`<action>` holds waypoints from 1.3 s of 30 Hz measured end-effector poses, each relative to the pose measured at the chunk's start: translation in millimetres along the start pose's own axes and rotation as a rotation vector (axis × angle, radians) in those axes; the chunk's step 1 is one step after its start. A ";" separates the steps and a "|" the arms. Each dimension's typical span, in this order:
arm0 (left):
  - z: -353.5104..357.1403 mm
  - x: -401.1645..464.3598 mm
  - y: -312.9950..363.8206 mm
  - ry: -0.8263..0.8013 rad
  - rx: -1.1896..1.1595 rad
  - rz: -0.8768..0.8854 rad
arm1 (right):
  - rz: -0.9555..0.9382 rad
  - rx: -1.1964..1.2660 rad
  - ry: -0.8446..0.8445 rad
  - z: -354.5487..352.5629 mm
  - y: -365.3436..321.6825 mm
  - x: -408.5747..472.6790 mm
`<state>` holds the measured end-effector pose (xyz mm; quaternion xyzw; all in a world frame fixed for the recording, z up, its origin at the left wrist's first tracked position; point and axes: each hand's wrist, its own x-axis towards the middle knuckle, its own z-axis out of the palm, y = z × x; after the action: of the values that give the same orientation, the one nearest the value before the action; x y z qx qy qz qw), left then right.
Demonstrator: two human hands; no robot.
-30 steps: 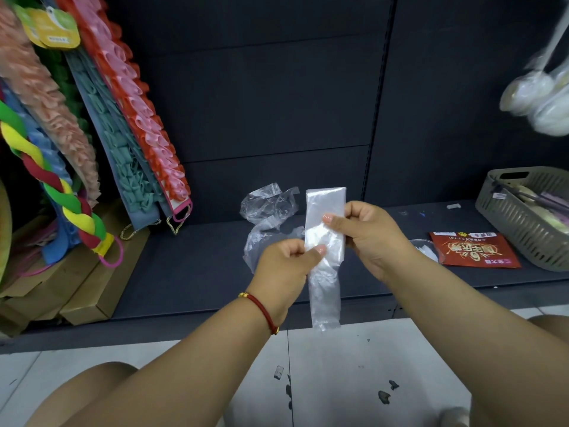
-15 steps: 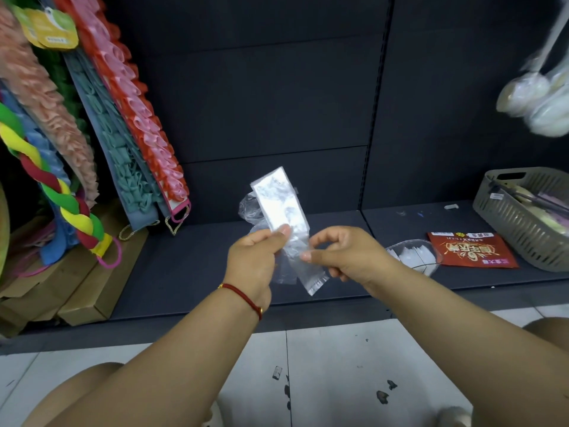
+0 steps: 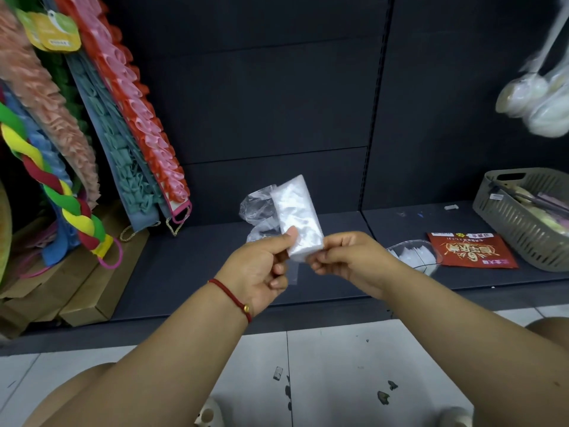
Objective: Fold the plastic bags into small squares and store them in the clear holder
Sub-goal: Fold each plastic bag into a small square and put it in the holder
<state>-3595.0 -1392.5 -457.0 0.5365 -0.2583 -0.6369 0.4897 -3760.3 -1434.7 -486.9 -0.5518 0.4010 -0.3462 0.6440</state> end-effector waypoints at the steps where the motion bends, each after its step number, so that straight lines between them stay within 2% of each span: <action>1: 0.1 -1.0 -1.6 -0.016 0.054 0.016 | -0.002 0.093 -0.021 -1.8 -0.5 1.6; 3: 0.1 -2.5 -5.9 -0.038 0.178 0.066 | -0.001 0.284 -0.046 -3.8 -3.1 3.5; 5: 0.0 -2.7 -10.2 -0.036 0.303 0.123 | -0.020 0.341 -0.041 -4.2 -5.7 3.6; 11: -0.6 -4.9 -17.0 0.007 0.606 0.340 | -0.078 0.085 0.067 2.1 -7.7 -2.1; 16: -1.4 -3.3 -19.7 0.015 0.679 0.357 | -0.165 0.029 0.128 6.9 -7.6 -4.9; 19: -0.2 -0.5 -19.9 0.052 0.588 0.307 | -0.237 0.010 0.129 7.3 -9.6 -6.2; 21: 0.3 0.3 -17.7 0.082 0.488 0.211 | -0.261 -0.071 0.145 6.1 -11.1 -6.8; 25: 0.2 -0.3 -9.1 -0.008 0.293 0.044 | -0.255 -0.255 0.150 6.6 -12.0 -7.2; 30: 3.9 -0.7 -3.8 -0.001 -0.005 -0.089 | -0.256 -0.407 0.150 12.3 -12.8 -8.0; 35: 3.7 -1.5 0.5 0.037 -0.141 -0.056 | -0.186 -0.433 0.133 7.9 -9.4 -7.5; 39: 2.3 -5.6 2.9 0.055 -0.125 0.051 | -0.133 -0.497 0.139 4.4 -5.7 -6.4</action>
<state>-3596.4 -1389.0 -451.5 0.5153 -0.2180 -0.6243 0.5451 -3759.2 -1428.0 -480.0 -0.6932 0.4796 -0.3159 0.4356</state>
